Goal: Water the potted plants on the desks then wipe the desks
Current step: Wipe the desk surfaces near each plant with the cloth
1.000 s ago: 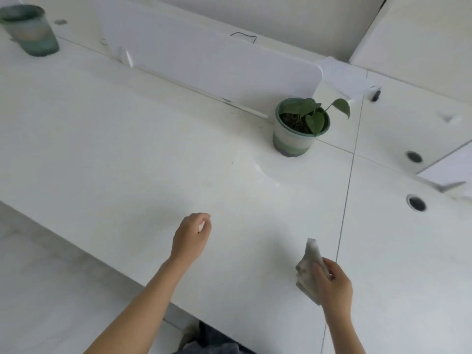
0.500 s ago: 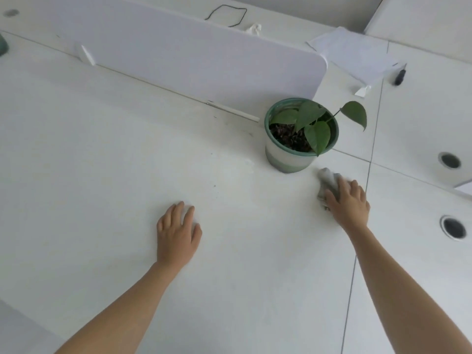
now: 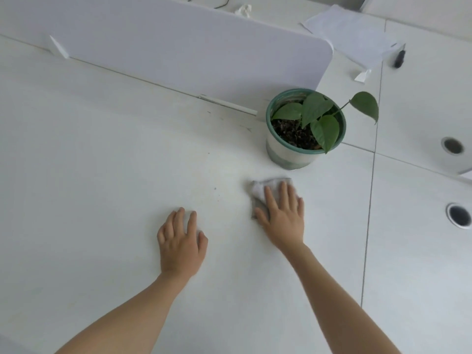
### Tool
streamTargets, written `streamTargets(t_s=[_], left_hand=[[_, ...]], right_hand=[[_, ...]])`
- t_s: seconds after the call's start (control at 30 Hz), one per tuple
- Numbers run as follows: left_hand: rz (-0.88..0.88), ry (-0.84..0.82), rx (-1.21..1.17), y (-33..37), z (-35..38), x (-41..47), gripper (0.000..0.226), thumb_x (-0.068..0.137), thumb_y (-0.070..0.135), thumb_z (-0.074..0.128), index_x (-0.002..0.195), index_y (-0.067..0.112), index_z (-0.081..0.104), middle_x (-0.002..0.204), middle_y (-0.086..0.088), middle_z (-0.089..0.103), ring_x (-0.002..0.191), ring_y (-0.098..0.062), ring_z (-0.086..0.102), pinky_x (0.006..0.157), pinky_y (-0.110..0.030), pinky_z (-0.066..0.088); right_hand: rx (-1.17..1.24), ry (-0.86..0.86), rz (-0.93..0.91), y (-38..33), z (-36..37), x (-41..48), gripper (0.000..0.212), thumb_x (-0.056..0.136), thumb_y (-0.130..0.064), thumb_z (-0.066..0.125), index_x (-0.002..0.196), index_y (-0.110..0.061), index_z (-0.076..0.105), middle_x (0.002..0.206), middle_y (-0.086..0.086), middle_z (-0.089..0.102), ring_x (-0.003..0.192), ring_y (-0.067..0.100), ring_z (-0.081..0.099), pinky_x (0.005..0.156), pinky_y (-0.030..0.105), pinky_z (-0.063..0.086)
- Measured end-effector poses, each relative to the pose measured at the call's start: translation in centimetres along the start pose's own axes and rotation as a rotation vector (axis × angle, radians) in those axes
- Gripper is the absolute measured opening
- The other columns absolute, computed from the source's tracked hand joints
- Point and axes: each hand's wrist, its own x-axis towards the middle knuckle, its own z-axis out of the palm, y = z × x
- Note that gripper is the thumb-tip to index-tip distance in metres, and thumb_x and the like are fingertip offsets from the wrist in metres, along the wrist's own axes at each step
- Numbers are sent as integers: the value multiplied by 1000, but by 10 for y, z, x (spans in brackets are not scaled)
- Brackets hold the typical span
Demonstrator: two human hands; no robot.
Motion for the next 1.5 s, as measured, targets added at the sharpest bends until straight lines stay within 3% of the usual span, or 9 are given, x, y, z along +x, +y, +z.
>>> streamTargets(t_s=[0.13,0.23,0.5,0.6,0.8,0.9,1.0,1.2,1.5], left_hand=[[0,20,-17,0,2,0,44,76,29,39,114,9,50,117,-23,62,113,-32,40,87,-42,29],[6,20,-14,-1,5,0,46,75,30,39,116,11,49,117,-22,63,113,-32,40,88,-42,29],[6,12,-48,-2,9,1,46,76,29,39,119,13,47,121,-19,63,116,-32,39,90,-42,30],[10,3,-42,-2,8,1,46,77,29,39,120,13,46,121,-18,62,117,-32,39,90,-43,30],[-3,-14,-63,-1,7,1,46,76,29,39,119,13,47,121,-20,62,116,-32,40,91,-43,30],[3,-22,-59,-2,6,1,47,76,28,38,119,12,46,121,-21,62,116,-32,40,91,-44,30],[1,-26,-66,-1,5,2,47,77,28,37,118,11,51,121,-21,62,116,-32,39,90,-44,30],[3,-42,-44,-1,6,2,48,77,28,36,117,9,56,122,-21,61,116,-33,39,91,-44,30],[-17,-88,-46,0,4,3,49,77,28,35,116,9,58,124,-22,59,117,-32,38,90,-43,27]], right_hand=[[-15,-70,-87,-42,4,16,65,78,-52,31,124,-16,57,133,27,51,122,43,49,95,56,42],[29,-76,-37,-55,-3,52,82,77,-60,12,143,-16,29,153,25,17,143,38,14,115,49,12],[11,-123,20,-95,-16,141,60,92,-53,26,146,-34,8,156,18,-5,144,31,-8,116,47,-1],[-56,-149,-156,-90,-19,133,56,92,-51,26,144,-37,15,157,16,-1,144,31,-4,116,47,1],[-173,-116,-395,-31,1,51,52,92,-53,17,136,-30,35,142,22,43,130,41,41,106,47,33],[-167,-110,-289,13,-8,29,67,89,-62,6,142,-27,27,151,14,27,138,33,27,111,44,24],[-69,-80,66,73,-21,15,69,84,-61,19,145,-31,12,154,0,-4,145,22,-1,117,44,10],[79,16,666,98,-32,19,58,92,-43,34,146,-30,16,158,13,0,145,26,-3,116,45,5],[8,-18,74,-52,4,8,68,78,-56,20,141,-31,33,152,21,22,141,39,19,112,52,18]])
